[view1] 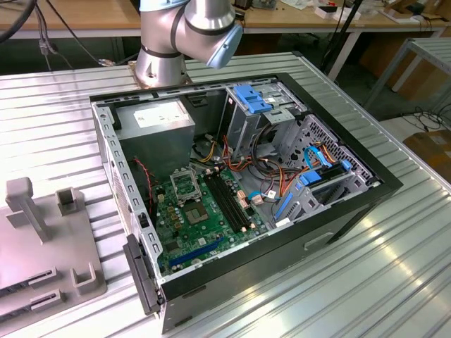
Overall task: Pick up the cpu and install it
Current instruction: 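Pick up the cpu and move it towards the insertion slot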
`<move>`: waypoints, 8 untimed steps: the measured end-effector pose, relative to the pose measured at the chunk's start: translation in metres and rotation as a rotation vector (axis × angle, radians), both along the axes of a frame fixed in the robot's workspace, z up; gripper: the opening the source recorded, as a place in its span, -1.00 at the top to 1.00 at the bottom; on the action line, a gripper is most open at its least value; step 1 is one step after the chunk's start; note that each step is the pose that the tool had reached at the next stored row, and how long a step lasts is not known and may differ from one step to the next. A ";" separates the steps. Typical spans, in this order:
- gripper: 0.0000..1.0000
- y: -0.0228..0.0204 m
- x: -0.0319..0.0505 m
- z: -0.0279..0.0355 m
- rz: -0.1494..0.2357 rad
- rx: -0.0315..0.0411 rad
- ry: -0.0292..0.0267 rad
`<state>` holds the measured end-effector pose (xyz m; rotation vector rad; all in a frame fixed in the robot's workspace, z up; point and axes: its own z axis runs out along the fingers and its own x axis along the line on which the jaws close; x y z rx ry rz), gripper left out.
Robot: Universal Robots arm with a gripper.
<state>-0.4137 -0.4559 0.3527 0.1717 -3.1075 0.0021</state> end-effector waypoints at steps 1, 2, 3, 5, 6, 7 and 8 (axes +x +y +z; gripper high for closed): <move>0.12 0.0000 0.0007 0.0009 0.000 0.0000 -0.0001; 0.12 0.0001 0.0014 0.0018 0.000 0.0001 -0.0002; 0.12 0.0000 0.0021 0.0029 0.000 0.0000 -0.0001; 0.12 0.0000 0.0041 0.0065 0.000 0.0000 -0.0001; 0.12 0.0000 0.0050 0.0076 0.000 0.0002 -0.0002; 0.12 0.0000 0.0059 0.0087 0.000 0.0001 -0.0002; 0.12 0.0000 0.0069 0.0098 0.000 0.0001 -0.0001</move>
